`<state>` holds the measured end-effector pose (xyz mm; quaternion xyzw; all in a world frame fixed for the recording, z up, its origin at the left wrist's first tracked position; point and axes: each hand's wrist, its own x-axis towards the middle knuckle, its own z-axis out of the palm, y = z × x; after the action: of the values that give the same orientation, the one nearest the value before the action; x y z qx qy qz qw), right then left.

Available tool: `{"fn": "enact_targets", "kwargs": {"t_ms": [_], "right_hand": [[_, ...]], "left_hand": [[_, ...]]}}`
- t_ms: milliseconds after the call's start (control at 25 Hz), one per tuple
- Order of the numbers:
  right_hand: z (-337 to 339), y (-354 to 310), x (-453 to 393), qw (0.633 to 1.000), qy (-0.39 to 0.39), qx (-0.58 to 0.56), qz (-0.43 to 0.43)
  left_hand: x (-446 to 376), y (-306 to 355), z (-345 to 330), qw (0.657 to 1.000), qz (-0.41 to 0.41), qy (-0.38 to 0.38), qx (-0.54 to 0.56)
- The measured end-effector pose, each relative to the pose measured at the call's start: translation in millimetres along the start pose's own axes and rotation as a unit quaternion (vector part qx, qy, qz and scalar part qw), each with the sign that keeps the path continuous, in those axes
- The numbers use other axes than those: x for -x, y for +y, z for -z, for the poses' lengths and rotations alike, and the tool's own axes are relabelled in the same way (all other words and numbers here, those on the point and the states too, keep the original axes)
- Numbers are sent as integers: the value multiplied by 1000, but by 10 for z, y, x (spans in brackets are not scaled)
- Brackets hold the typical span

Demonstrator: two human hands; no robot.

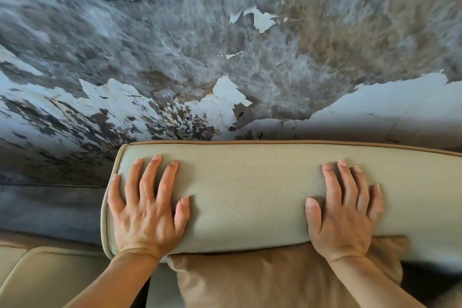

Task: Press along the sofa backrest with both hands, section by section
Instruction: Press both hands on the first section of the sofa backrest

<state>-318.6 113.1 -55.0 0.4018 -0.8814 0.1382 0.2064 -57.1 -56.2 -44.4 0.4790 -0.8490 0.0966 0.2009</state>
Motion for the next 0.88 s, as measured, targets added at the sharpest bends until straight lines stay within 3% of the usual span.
{"fn": "enact_targets", "kwargs": {"t_ms": [880], "right_hand": [[-402,30,-538,999,31,18,-34]], "left_hand": [[-759,124,-416,999,-35,10,22]]}}
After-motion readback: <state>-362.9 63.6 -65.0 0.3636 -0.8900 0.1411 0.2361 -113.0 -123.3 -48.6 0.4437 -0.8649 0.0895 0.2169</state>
